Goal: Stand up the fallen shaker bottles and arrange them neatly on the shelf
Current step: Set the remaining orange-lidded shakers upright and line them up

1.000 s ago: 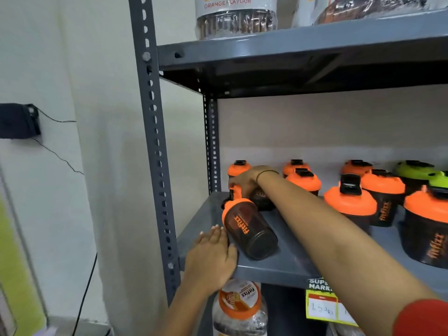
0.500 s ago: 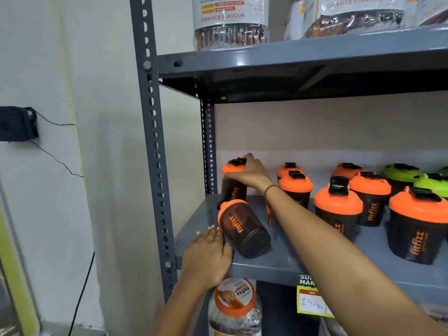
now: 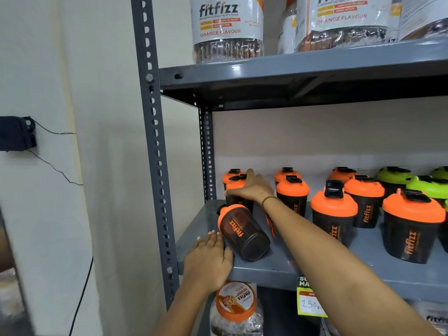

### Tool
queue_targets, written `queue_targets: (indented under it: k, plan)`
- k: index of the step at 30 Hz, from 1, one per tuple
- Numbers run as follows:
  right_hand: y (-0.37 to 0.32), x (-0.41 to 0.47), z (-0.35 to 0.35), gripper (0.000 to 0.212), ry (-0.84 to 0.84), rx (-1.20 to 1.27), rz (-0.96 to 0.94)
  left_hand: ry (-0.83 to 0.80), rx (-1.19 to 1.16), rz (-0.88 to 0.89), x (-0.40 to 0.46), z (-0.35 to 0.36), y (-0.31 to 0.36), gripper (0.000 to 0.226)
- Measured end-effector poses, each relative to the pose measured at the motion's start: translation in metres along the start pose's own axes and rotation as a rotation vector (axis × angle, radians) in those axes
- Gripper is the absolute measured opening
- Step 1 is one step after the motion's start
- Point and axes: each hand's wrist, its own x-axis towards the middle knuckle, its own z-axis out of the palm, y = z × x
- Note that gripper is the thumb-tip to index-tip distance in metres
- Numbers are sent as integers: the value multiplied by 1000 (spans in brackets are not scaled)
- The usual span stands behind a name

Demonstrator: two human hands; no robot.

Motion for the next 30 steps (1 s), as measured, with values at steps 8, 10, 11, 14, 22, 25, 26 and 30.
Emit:
queue_targets:
  k: [8, 10, 11, 14, 22, 25, 26, 30]
  plan:
    - [-9, -30, -33, 85, 387, 83, -144, -18, 1, -9, 0, -2, 2, 59]
    - [-15, -44, -47, 73, 504, 102, -225, -25, -3, -6, -1, -2, 2, 59]
    - [-18, -54, -55, 69, 490, 94, -249, -28, -6, -4, -1, -2, 2, 59]
    - [-24, -76, -65, 80, 95, -35, -209, -24, -9, 1, -2, -3, 2, 59]
    - [-1, -105, -20, 110, -396, -9, -5, -23, -13, -14, -3, -3, 3, 59]
    - [6, -107, -18, 98, -313, 128, -2, -39, -5, -10, -4, -5, 4, 59]
    - [8, -108, -19, 92, -272, 194, -20, -42, -4, -11, -4, -5, 4, 59]
    - [18, -112, -26, 75, -221, 666, -58, -48, -3, -13, -2, -4, 5, 59]
